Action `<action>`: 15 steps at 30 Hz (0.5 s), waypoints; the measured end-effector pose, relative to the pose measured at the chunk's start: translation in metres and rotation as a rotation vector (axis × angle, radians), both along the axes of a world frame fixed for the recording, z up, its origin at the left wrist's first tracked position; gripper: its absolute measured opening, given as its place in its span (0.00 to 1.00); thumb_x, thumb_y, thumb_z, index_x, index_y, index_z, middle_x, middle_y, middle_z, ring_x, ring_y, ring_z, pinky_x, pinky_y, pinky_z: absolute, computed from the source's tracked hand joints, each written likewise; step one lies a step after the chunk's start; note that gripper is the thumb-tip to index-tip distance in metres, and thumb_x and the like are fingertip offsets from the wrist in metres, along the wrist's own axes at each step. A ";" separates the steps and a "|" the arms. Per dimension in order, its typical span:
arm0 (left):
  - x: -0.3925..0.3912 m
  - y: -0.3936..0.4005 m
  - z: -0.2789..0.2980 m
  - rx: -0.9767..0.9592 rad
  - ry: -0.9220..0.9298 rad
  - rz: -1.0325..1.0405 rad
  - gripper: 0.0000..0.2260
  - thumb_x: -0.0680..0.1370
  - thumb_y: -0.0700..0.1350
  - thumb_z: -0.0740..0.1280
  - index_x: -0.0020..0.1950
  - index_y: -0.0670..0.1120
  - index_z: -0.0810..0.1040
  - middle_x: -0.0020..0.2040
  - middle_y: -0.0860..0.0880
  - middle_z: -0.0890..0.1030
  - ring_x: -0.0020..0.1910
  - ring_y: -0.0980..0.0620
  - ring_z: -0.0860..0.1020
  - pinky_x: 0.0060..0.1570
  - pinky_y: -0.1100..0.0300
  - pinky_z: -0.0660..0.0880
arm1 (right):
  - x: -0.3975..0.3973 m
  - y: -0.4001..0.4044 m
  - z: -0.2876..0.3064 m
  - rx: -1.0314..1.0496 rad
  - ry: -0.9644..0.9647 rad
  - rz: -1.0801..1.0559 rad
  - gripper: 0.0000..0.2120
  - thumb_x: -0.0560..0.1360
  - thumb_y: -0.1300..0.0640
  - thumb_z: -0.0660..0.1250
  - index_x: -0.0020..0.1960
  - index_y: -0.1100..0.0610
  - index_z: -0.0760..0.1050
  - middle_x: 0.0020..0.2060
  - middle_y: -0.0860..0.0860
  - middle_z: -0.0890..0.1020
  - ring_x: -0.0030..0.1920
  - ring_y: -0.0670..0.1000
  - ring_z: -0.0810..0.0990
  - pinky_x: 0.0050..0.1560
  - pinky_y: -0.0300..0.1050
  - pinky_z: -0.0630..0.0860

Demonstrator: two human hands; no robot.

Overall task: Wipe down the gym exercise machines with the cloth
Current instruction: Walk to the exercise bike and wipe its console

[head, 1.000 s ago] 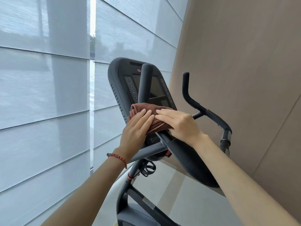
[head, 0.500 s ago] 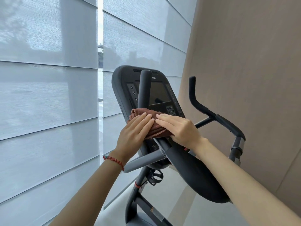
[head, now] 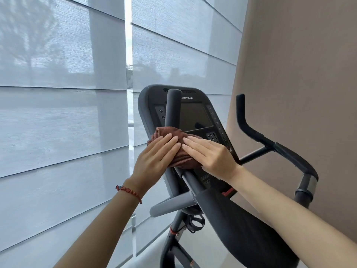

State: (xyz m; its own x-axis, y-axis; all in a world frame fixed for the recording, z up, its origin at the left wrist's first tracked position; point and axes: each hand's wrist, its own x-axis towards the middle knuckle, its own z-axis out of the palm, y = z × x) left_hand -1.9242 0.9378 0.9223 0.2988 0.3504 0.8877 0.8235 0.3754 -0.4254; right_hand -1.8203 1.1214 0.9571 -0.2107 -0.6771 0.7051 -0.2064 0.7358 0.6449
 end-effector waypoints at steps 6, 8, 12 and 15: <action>-0.001 0.000 0.007 -0.013 0.040 0.086 0.12 0.79 0.36 0.63 0.63 0.38 0.73 0.61 0.39 0.77 0.62 0.41 0.75 0.61 0.46 0.73 | -0.020 0.011 0.000 -0.009 0.039 0.108 0.14 0.81 0.67 0.58 0.55 0.64 0.82 0.54 0.59 0.83 0.55 0.56 0.82 0.53 0.51 0.80; 0.001 -0.001 0.008 -0.029 0.040 0.122 0.15 0.78 0.37 0.66 0.64 0.38 0.72 0.61 0.39 0.77 0.63 0.41 0.74 0.62 0.46 0.72 | -0.025 0.013 -0.002 -0.021 0.046 0.131 0.12 0.81 0.66 0.60 0.55 0.63 0.82 0.54 0.59 0.83 0.56 0.56 0.82 0.53 0.50 0.80; 0.005 -0.001 0.015 -0.048 0.054 0.200 0.15 0.77 0.38 0.66 0.63 0.38 0.71 0.61 0.39 0.77 0.63 0.41 0.75 0.60 0.46 0.73 | -0.035 0.017 0.000 -0.019 0.080 0.175 0.09 0.79 0.65 0.64 0.54 0.63 0.83 0.54 0.59 0.83 0.55 0.56 0.82 0.54 0.50 0.80; 0.006 0.000 0.021 -0.067 0.079 0.240 0.16 0.76 0.37 0.66 0.63 0.38 0.72 0.61 0.39 0.77 0.63 0.41 0.75 0.61 0.46 0.73 | -0.042 0.021 0.005 -0.001 0.109 0.205 0.08 0.78 0.66 0.66 0.53 0.63 0.83 0.54 0.59 0.83 0.55 0.57 0.83 0.54 0.50 0.80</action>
State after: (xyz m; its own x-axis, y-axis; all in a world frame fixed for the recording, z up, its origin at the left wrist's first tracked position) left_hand -1.9178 0.9380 0.9436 0.2671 0.4772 0.8372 0.6775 0.5248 -0.5153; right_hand -1.8621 1.1422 0.9623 0.0085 -0.6969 0.7171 -0.2804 0.6867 0.6707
